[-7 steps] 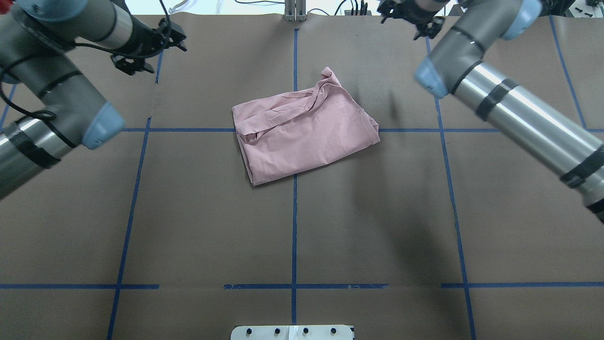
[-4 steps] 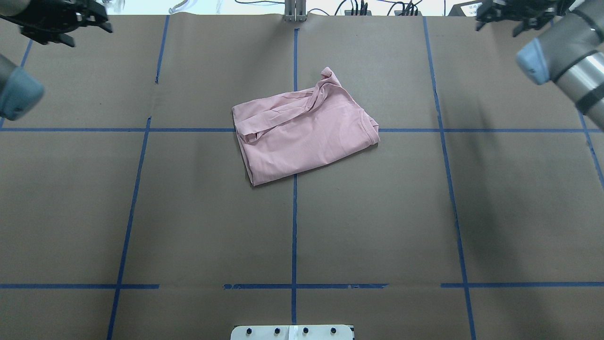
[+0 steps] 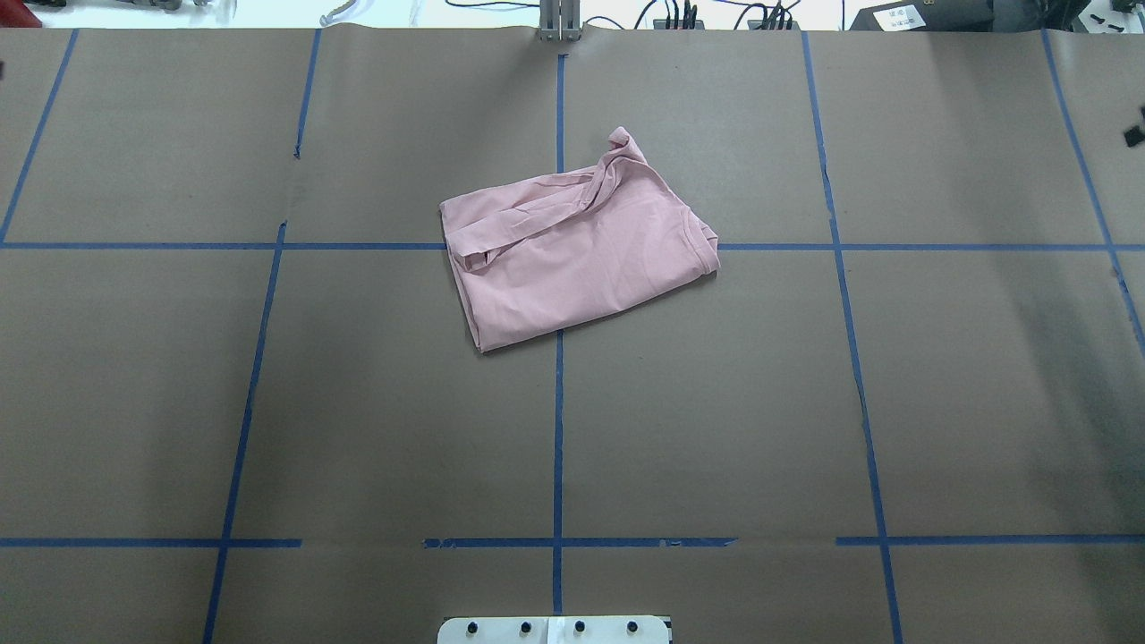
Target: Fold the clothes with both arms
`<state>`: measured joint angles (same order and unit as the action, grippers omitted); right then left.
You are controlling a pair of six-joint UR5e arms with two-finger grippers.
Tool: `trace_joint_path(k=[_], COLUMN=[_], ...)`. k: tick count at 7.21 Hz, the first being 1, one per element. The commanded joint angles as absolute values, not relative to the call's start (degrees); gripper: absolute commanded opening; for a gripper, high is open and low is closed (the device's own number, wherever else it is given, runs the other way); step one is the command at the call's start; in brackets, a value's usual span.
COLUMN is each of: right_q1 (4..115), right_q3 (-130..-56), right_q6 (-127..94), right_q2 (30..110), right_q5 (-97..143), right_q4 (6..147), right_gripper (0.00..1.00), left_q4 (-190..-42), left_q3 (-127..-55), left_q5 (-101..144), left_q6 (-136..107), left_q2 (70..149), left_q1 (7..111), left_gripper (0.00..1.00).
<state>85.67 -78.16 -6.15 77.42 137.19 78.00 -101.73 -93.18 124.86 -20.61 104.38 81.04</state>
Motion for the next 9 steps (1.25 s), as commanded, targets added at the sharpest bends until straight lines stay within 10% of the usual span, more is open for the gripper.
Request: trace_joint_path(k=[1,3,9], right_q1=[89.1,92.5,93.6], right_q3=[-82.7,-95.5,-100.7], right_q6=[6.0,14.2,10.0], right_q2=[83.0,84.3,90.3], right_q5=[138.0,135.5,136.1], right_q4=[89.7,114.3,106.0], right_gripper=[1.00,1.00,1.00], left_q4=[-101.2,-95.8,-96.4], left_q3=[-92.7,-94.2,-93.3], left_q5=[127.7,128.0,135.4], left_q6=[-6.5,-2.2,10.4], left_q2=[97.5,95.4,88.6], left_q1=[87.1,87.9,91.8], left_gripper=[1.00,1.00,1.00])
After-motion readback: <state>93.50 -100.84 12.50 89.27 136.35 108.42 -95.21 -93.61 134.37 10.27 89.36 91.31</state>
